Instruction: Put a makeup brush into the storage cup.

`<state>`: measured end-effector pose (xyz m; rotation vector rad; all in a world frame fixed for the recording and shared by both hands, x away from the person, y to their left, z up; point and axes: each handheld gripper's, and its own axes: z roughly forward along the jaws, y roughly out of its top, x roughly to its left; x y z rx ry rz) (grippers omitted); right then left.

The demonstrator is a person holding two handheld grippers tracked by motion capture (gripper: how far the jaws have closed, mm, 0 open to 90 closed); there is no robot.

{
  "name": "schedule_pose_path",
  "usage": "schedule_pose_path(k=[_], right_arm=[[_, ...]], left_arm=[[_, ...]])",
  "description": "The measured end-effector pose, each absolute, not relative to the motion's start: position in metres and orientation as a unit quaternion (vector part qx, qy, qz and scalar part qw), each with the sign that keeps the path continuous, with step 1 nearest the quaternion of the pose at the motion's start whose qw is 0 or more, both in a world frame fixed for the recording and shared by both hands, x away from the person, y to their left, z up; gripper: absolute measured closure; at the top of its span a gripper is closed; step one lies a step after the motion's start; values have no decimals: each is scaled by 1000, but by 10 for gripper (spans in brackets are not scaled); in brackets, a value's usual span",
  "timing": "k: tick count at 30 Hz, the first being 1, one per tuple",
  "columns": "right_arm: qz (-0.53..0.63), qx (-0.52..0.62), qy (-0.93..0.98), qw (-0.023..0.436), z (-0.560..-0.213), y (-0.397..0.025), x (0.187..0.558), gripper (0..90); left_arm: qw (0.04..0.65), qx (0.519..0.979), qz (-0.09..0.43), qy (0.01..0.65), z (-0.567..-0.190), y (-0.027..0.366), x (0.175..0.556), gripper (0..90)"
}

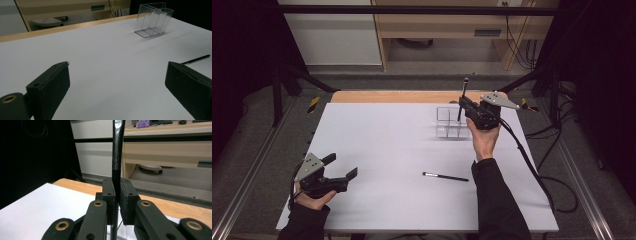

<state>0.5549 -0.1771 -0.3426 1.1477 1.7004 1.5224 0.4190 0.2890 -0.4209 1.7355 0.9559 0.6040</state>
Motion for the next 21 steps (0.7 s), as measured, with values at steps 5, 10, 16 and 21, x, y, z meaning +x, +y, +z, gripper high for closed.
schedule_pose_path(k=[5, 10, 16, 21], right_arm=[[565, 439, 632, 297, -340, -178, 567, 835], [566, 443, 627, 301, -341, -178, 577, 835], [561, 452, 624, 302, -345, -177, 588, 835], [561, 457, 621, 300, -349, -177, 598, 834]], left_arm=[[509, 722, 251, 397, -422, 289, 420, 54], [509, 723, 250, 396, -422, 288, 420, 54], [511, 721, 249, 397, -422, 288, 420, 54], [511, 721, 250, 396, -422, 288, 420, 54]])
